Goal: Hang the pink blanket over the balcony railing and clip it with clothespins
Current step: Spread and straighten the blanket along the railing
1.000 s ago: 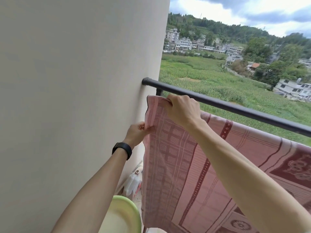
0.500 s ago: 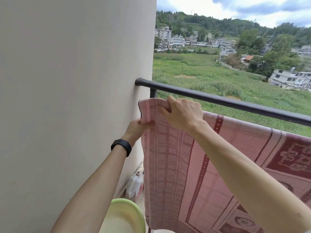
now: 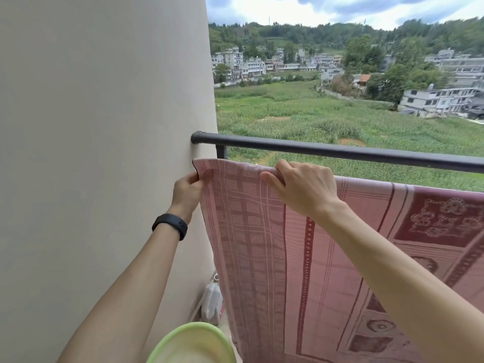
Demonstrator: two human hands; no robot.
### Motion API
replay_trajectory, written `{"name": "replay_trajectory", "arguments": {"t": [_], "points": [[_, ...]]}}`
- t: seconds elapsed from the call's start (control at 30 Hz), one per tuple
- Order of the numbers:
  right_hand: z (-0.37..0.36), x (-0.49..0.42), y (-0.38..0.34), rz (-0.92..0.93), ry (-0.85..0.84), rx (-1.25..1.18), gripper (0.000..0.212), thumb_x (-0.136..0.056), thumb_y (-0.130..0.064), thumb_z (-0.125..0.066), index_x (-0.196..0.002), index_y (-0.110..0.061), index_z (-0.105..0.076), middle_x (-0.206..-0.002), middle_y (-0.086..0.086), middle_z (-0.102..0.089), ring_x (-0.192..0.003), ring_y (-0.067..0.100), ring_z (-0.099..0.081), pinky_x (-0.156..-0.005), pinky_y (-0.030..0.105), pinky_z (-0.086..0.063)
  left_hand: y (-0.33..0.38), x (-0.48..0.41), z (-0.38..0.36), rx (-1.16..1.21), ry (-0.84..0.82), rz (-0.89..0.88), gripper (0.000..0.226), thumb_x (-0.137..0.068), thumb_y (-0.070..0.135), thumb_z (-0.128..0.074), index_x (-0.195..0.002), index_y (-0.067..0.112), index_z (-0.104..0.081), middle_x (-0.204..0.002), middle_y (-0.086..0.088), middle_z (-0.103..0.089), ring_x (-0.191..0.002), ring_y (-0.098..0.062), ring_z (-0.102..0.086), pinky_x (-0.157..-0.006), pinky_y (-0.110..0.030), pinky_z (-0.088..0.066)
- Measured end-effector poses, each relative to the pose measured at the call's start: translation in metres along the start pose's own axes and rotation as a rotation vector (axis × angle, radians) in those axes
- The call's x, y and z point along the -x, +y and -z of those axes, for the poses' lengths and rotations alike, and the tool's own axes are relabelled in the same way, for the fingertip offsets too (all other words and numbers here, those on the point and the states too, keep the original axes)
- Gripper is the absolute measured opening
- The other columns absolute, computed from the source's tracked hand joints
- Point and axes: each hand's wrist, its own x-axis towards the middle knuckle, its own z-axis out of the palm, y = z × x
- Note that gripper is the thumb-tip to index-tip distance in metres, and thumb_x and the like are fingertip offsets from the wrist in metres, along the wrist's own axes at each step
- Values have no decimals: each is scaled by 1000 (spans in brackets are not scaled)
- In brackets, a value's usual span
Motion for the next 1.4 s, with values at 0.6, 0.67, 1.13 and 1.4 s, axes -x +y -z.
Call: {"name": "replay_trajectory", "arguments": {"t": [0.6,0.67,1.13,1.4], "points": [[27,54,25,-167,12,-13,54,-99,-62,-24,-109,-24,-60,-99,0,-66,-91,21,-59,-91,43,-35,19,53,-74,-973,173,-726,36,-100,43,-34,-106,23,-63,-110,-2,-60,-106,-25,-52,-97,-45,-39],[30,68,37,-247,35,38,53,-98,-60,-25,-108,-24,-63,-103,1,-68,-98,24,-59,-95,44,-31,13,45,-64,-1062,172,-802,41,-102,47,-28,-103,22,-61,-102,-3,-59,-96,-27,-53,-93,-44,-36],[26,88,55,-301,-45,24,50,-100,-63,-16,-108,-30,-53,-102,-3,-60,-94,20,-53,-87,43,-28,28,53,-51,-1267,140,-837,43,-101,42,-27,-109,20,-64,-110,-3,-68,-105,-27,-56,-101,-51,-30],[66,150,122,-403,-30,-18,51,-97,-55,-36,-141,-30,-45,-145,-3,-50,-139,18,-39,-117,49,-14,50,106,-151,-1187,-173,-912,47,-94,48,-41,-131,23,-54,-127,-8,-63,-118,-28,-56,-107,-52,-34]]}}
